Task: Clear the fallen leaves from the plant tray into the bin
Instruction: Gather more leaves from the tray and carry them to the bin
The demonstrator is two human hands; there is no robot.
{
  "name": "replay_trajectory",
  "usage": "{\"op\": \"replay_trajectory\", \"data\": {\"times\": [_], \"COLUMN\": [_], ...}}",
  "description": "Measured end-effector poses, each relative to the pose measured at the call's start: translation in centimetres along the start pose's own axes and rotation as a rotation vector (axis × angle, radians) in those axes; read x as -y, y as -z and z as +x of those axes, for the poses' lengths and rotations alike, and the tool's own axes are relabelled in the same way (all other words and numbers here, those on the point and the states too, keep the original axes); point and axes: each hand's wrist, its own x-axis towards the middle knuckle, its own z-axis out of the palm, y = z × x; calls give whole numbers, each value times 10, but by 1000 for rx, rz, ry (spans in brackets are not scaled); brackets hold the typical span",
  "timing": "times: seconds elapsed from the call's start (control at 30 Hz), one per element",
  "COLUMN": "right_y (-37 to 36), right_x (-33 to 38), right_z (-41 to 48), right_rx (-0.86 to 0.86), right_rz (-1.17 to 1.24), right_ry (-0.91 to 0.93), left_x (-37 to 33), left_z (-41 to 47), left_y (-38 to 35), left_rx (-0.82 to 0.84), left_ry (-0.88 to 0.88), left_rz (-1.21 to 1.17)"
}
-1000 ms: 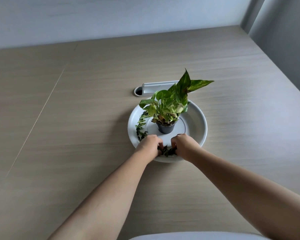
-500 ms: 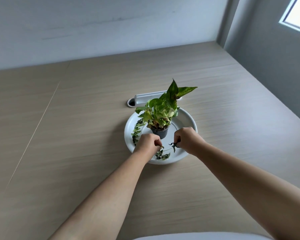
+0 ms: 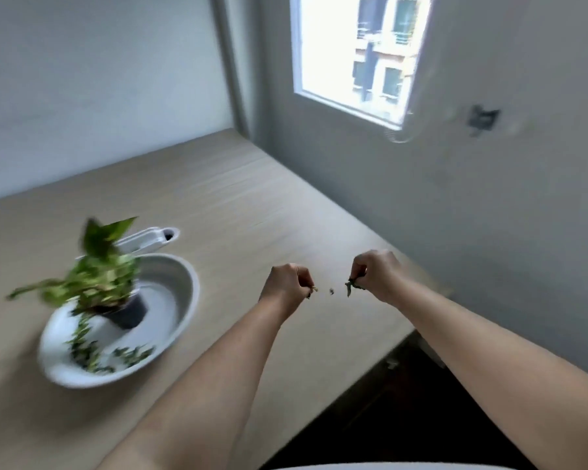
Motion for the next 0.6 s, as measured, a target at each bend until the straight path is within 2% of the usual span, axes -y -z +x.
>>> {"op": "replay_trajectory", "data": {"times": [0.2, 0.3, 0.4, 0.6], "right_y": [99, 119, 117, 70], "right_x": [-193, -274, -335, -413], "right_z": [-69, -111, -145, -173], "right_rx": [-113, -145, -155, -118], "right_rz": [24, 56, 94, 142], "right_ry": [-293, -462, -598, -776], "left_x": [-155, -204, -226, -219], "left_z": [17, 15, 13, 16], "left_y": [-160, -230, -291, -394], "left_rx": [234, 366, 454, 658], "left_ry": [-246, -324, -355, -299], "left_rz": [39, 91, 158, 209]}}
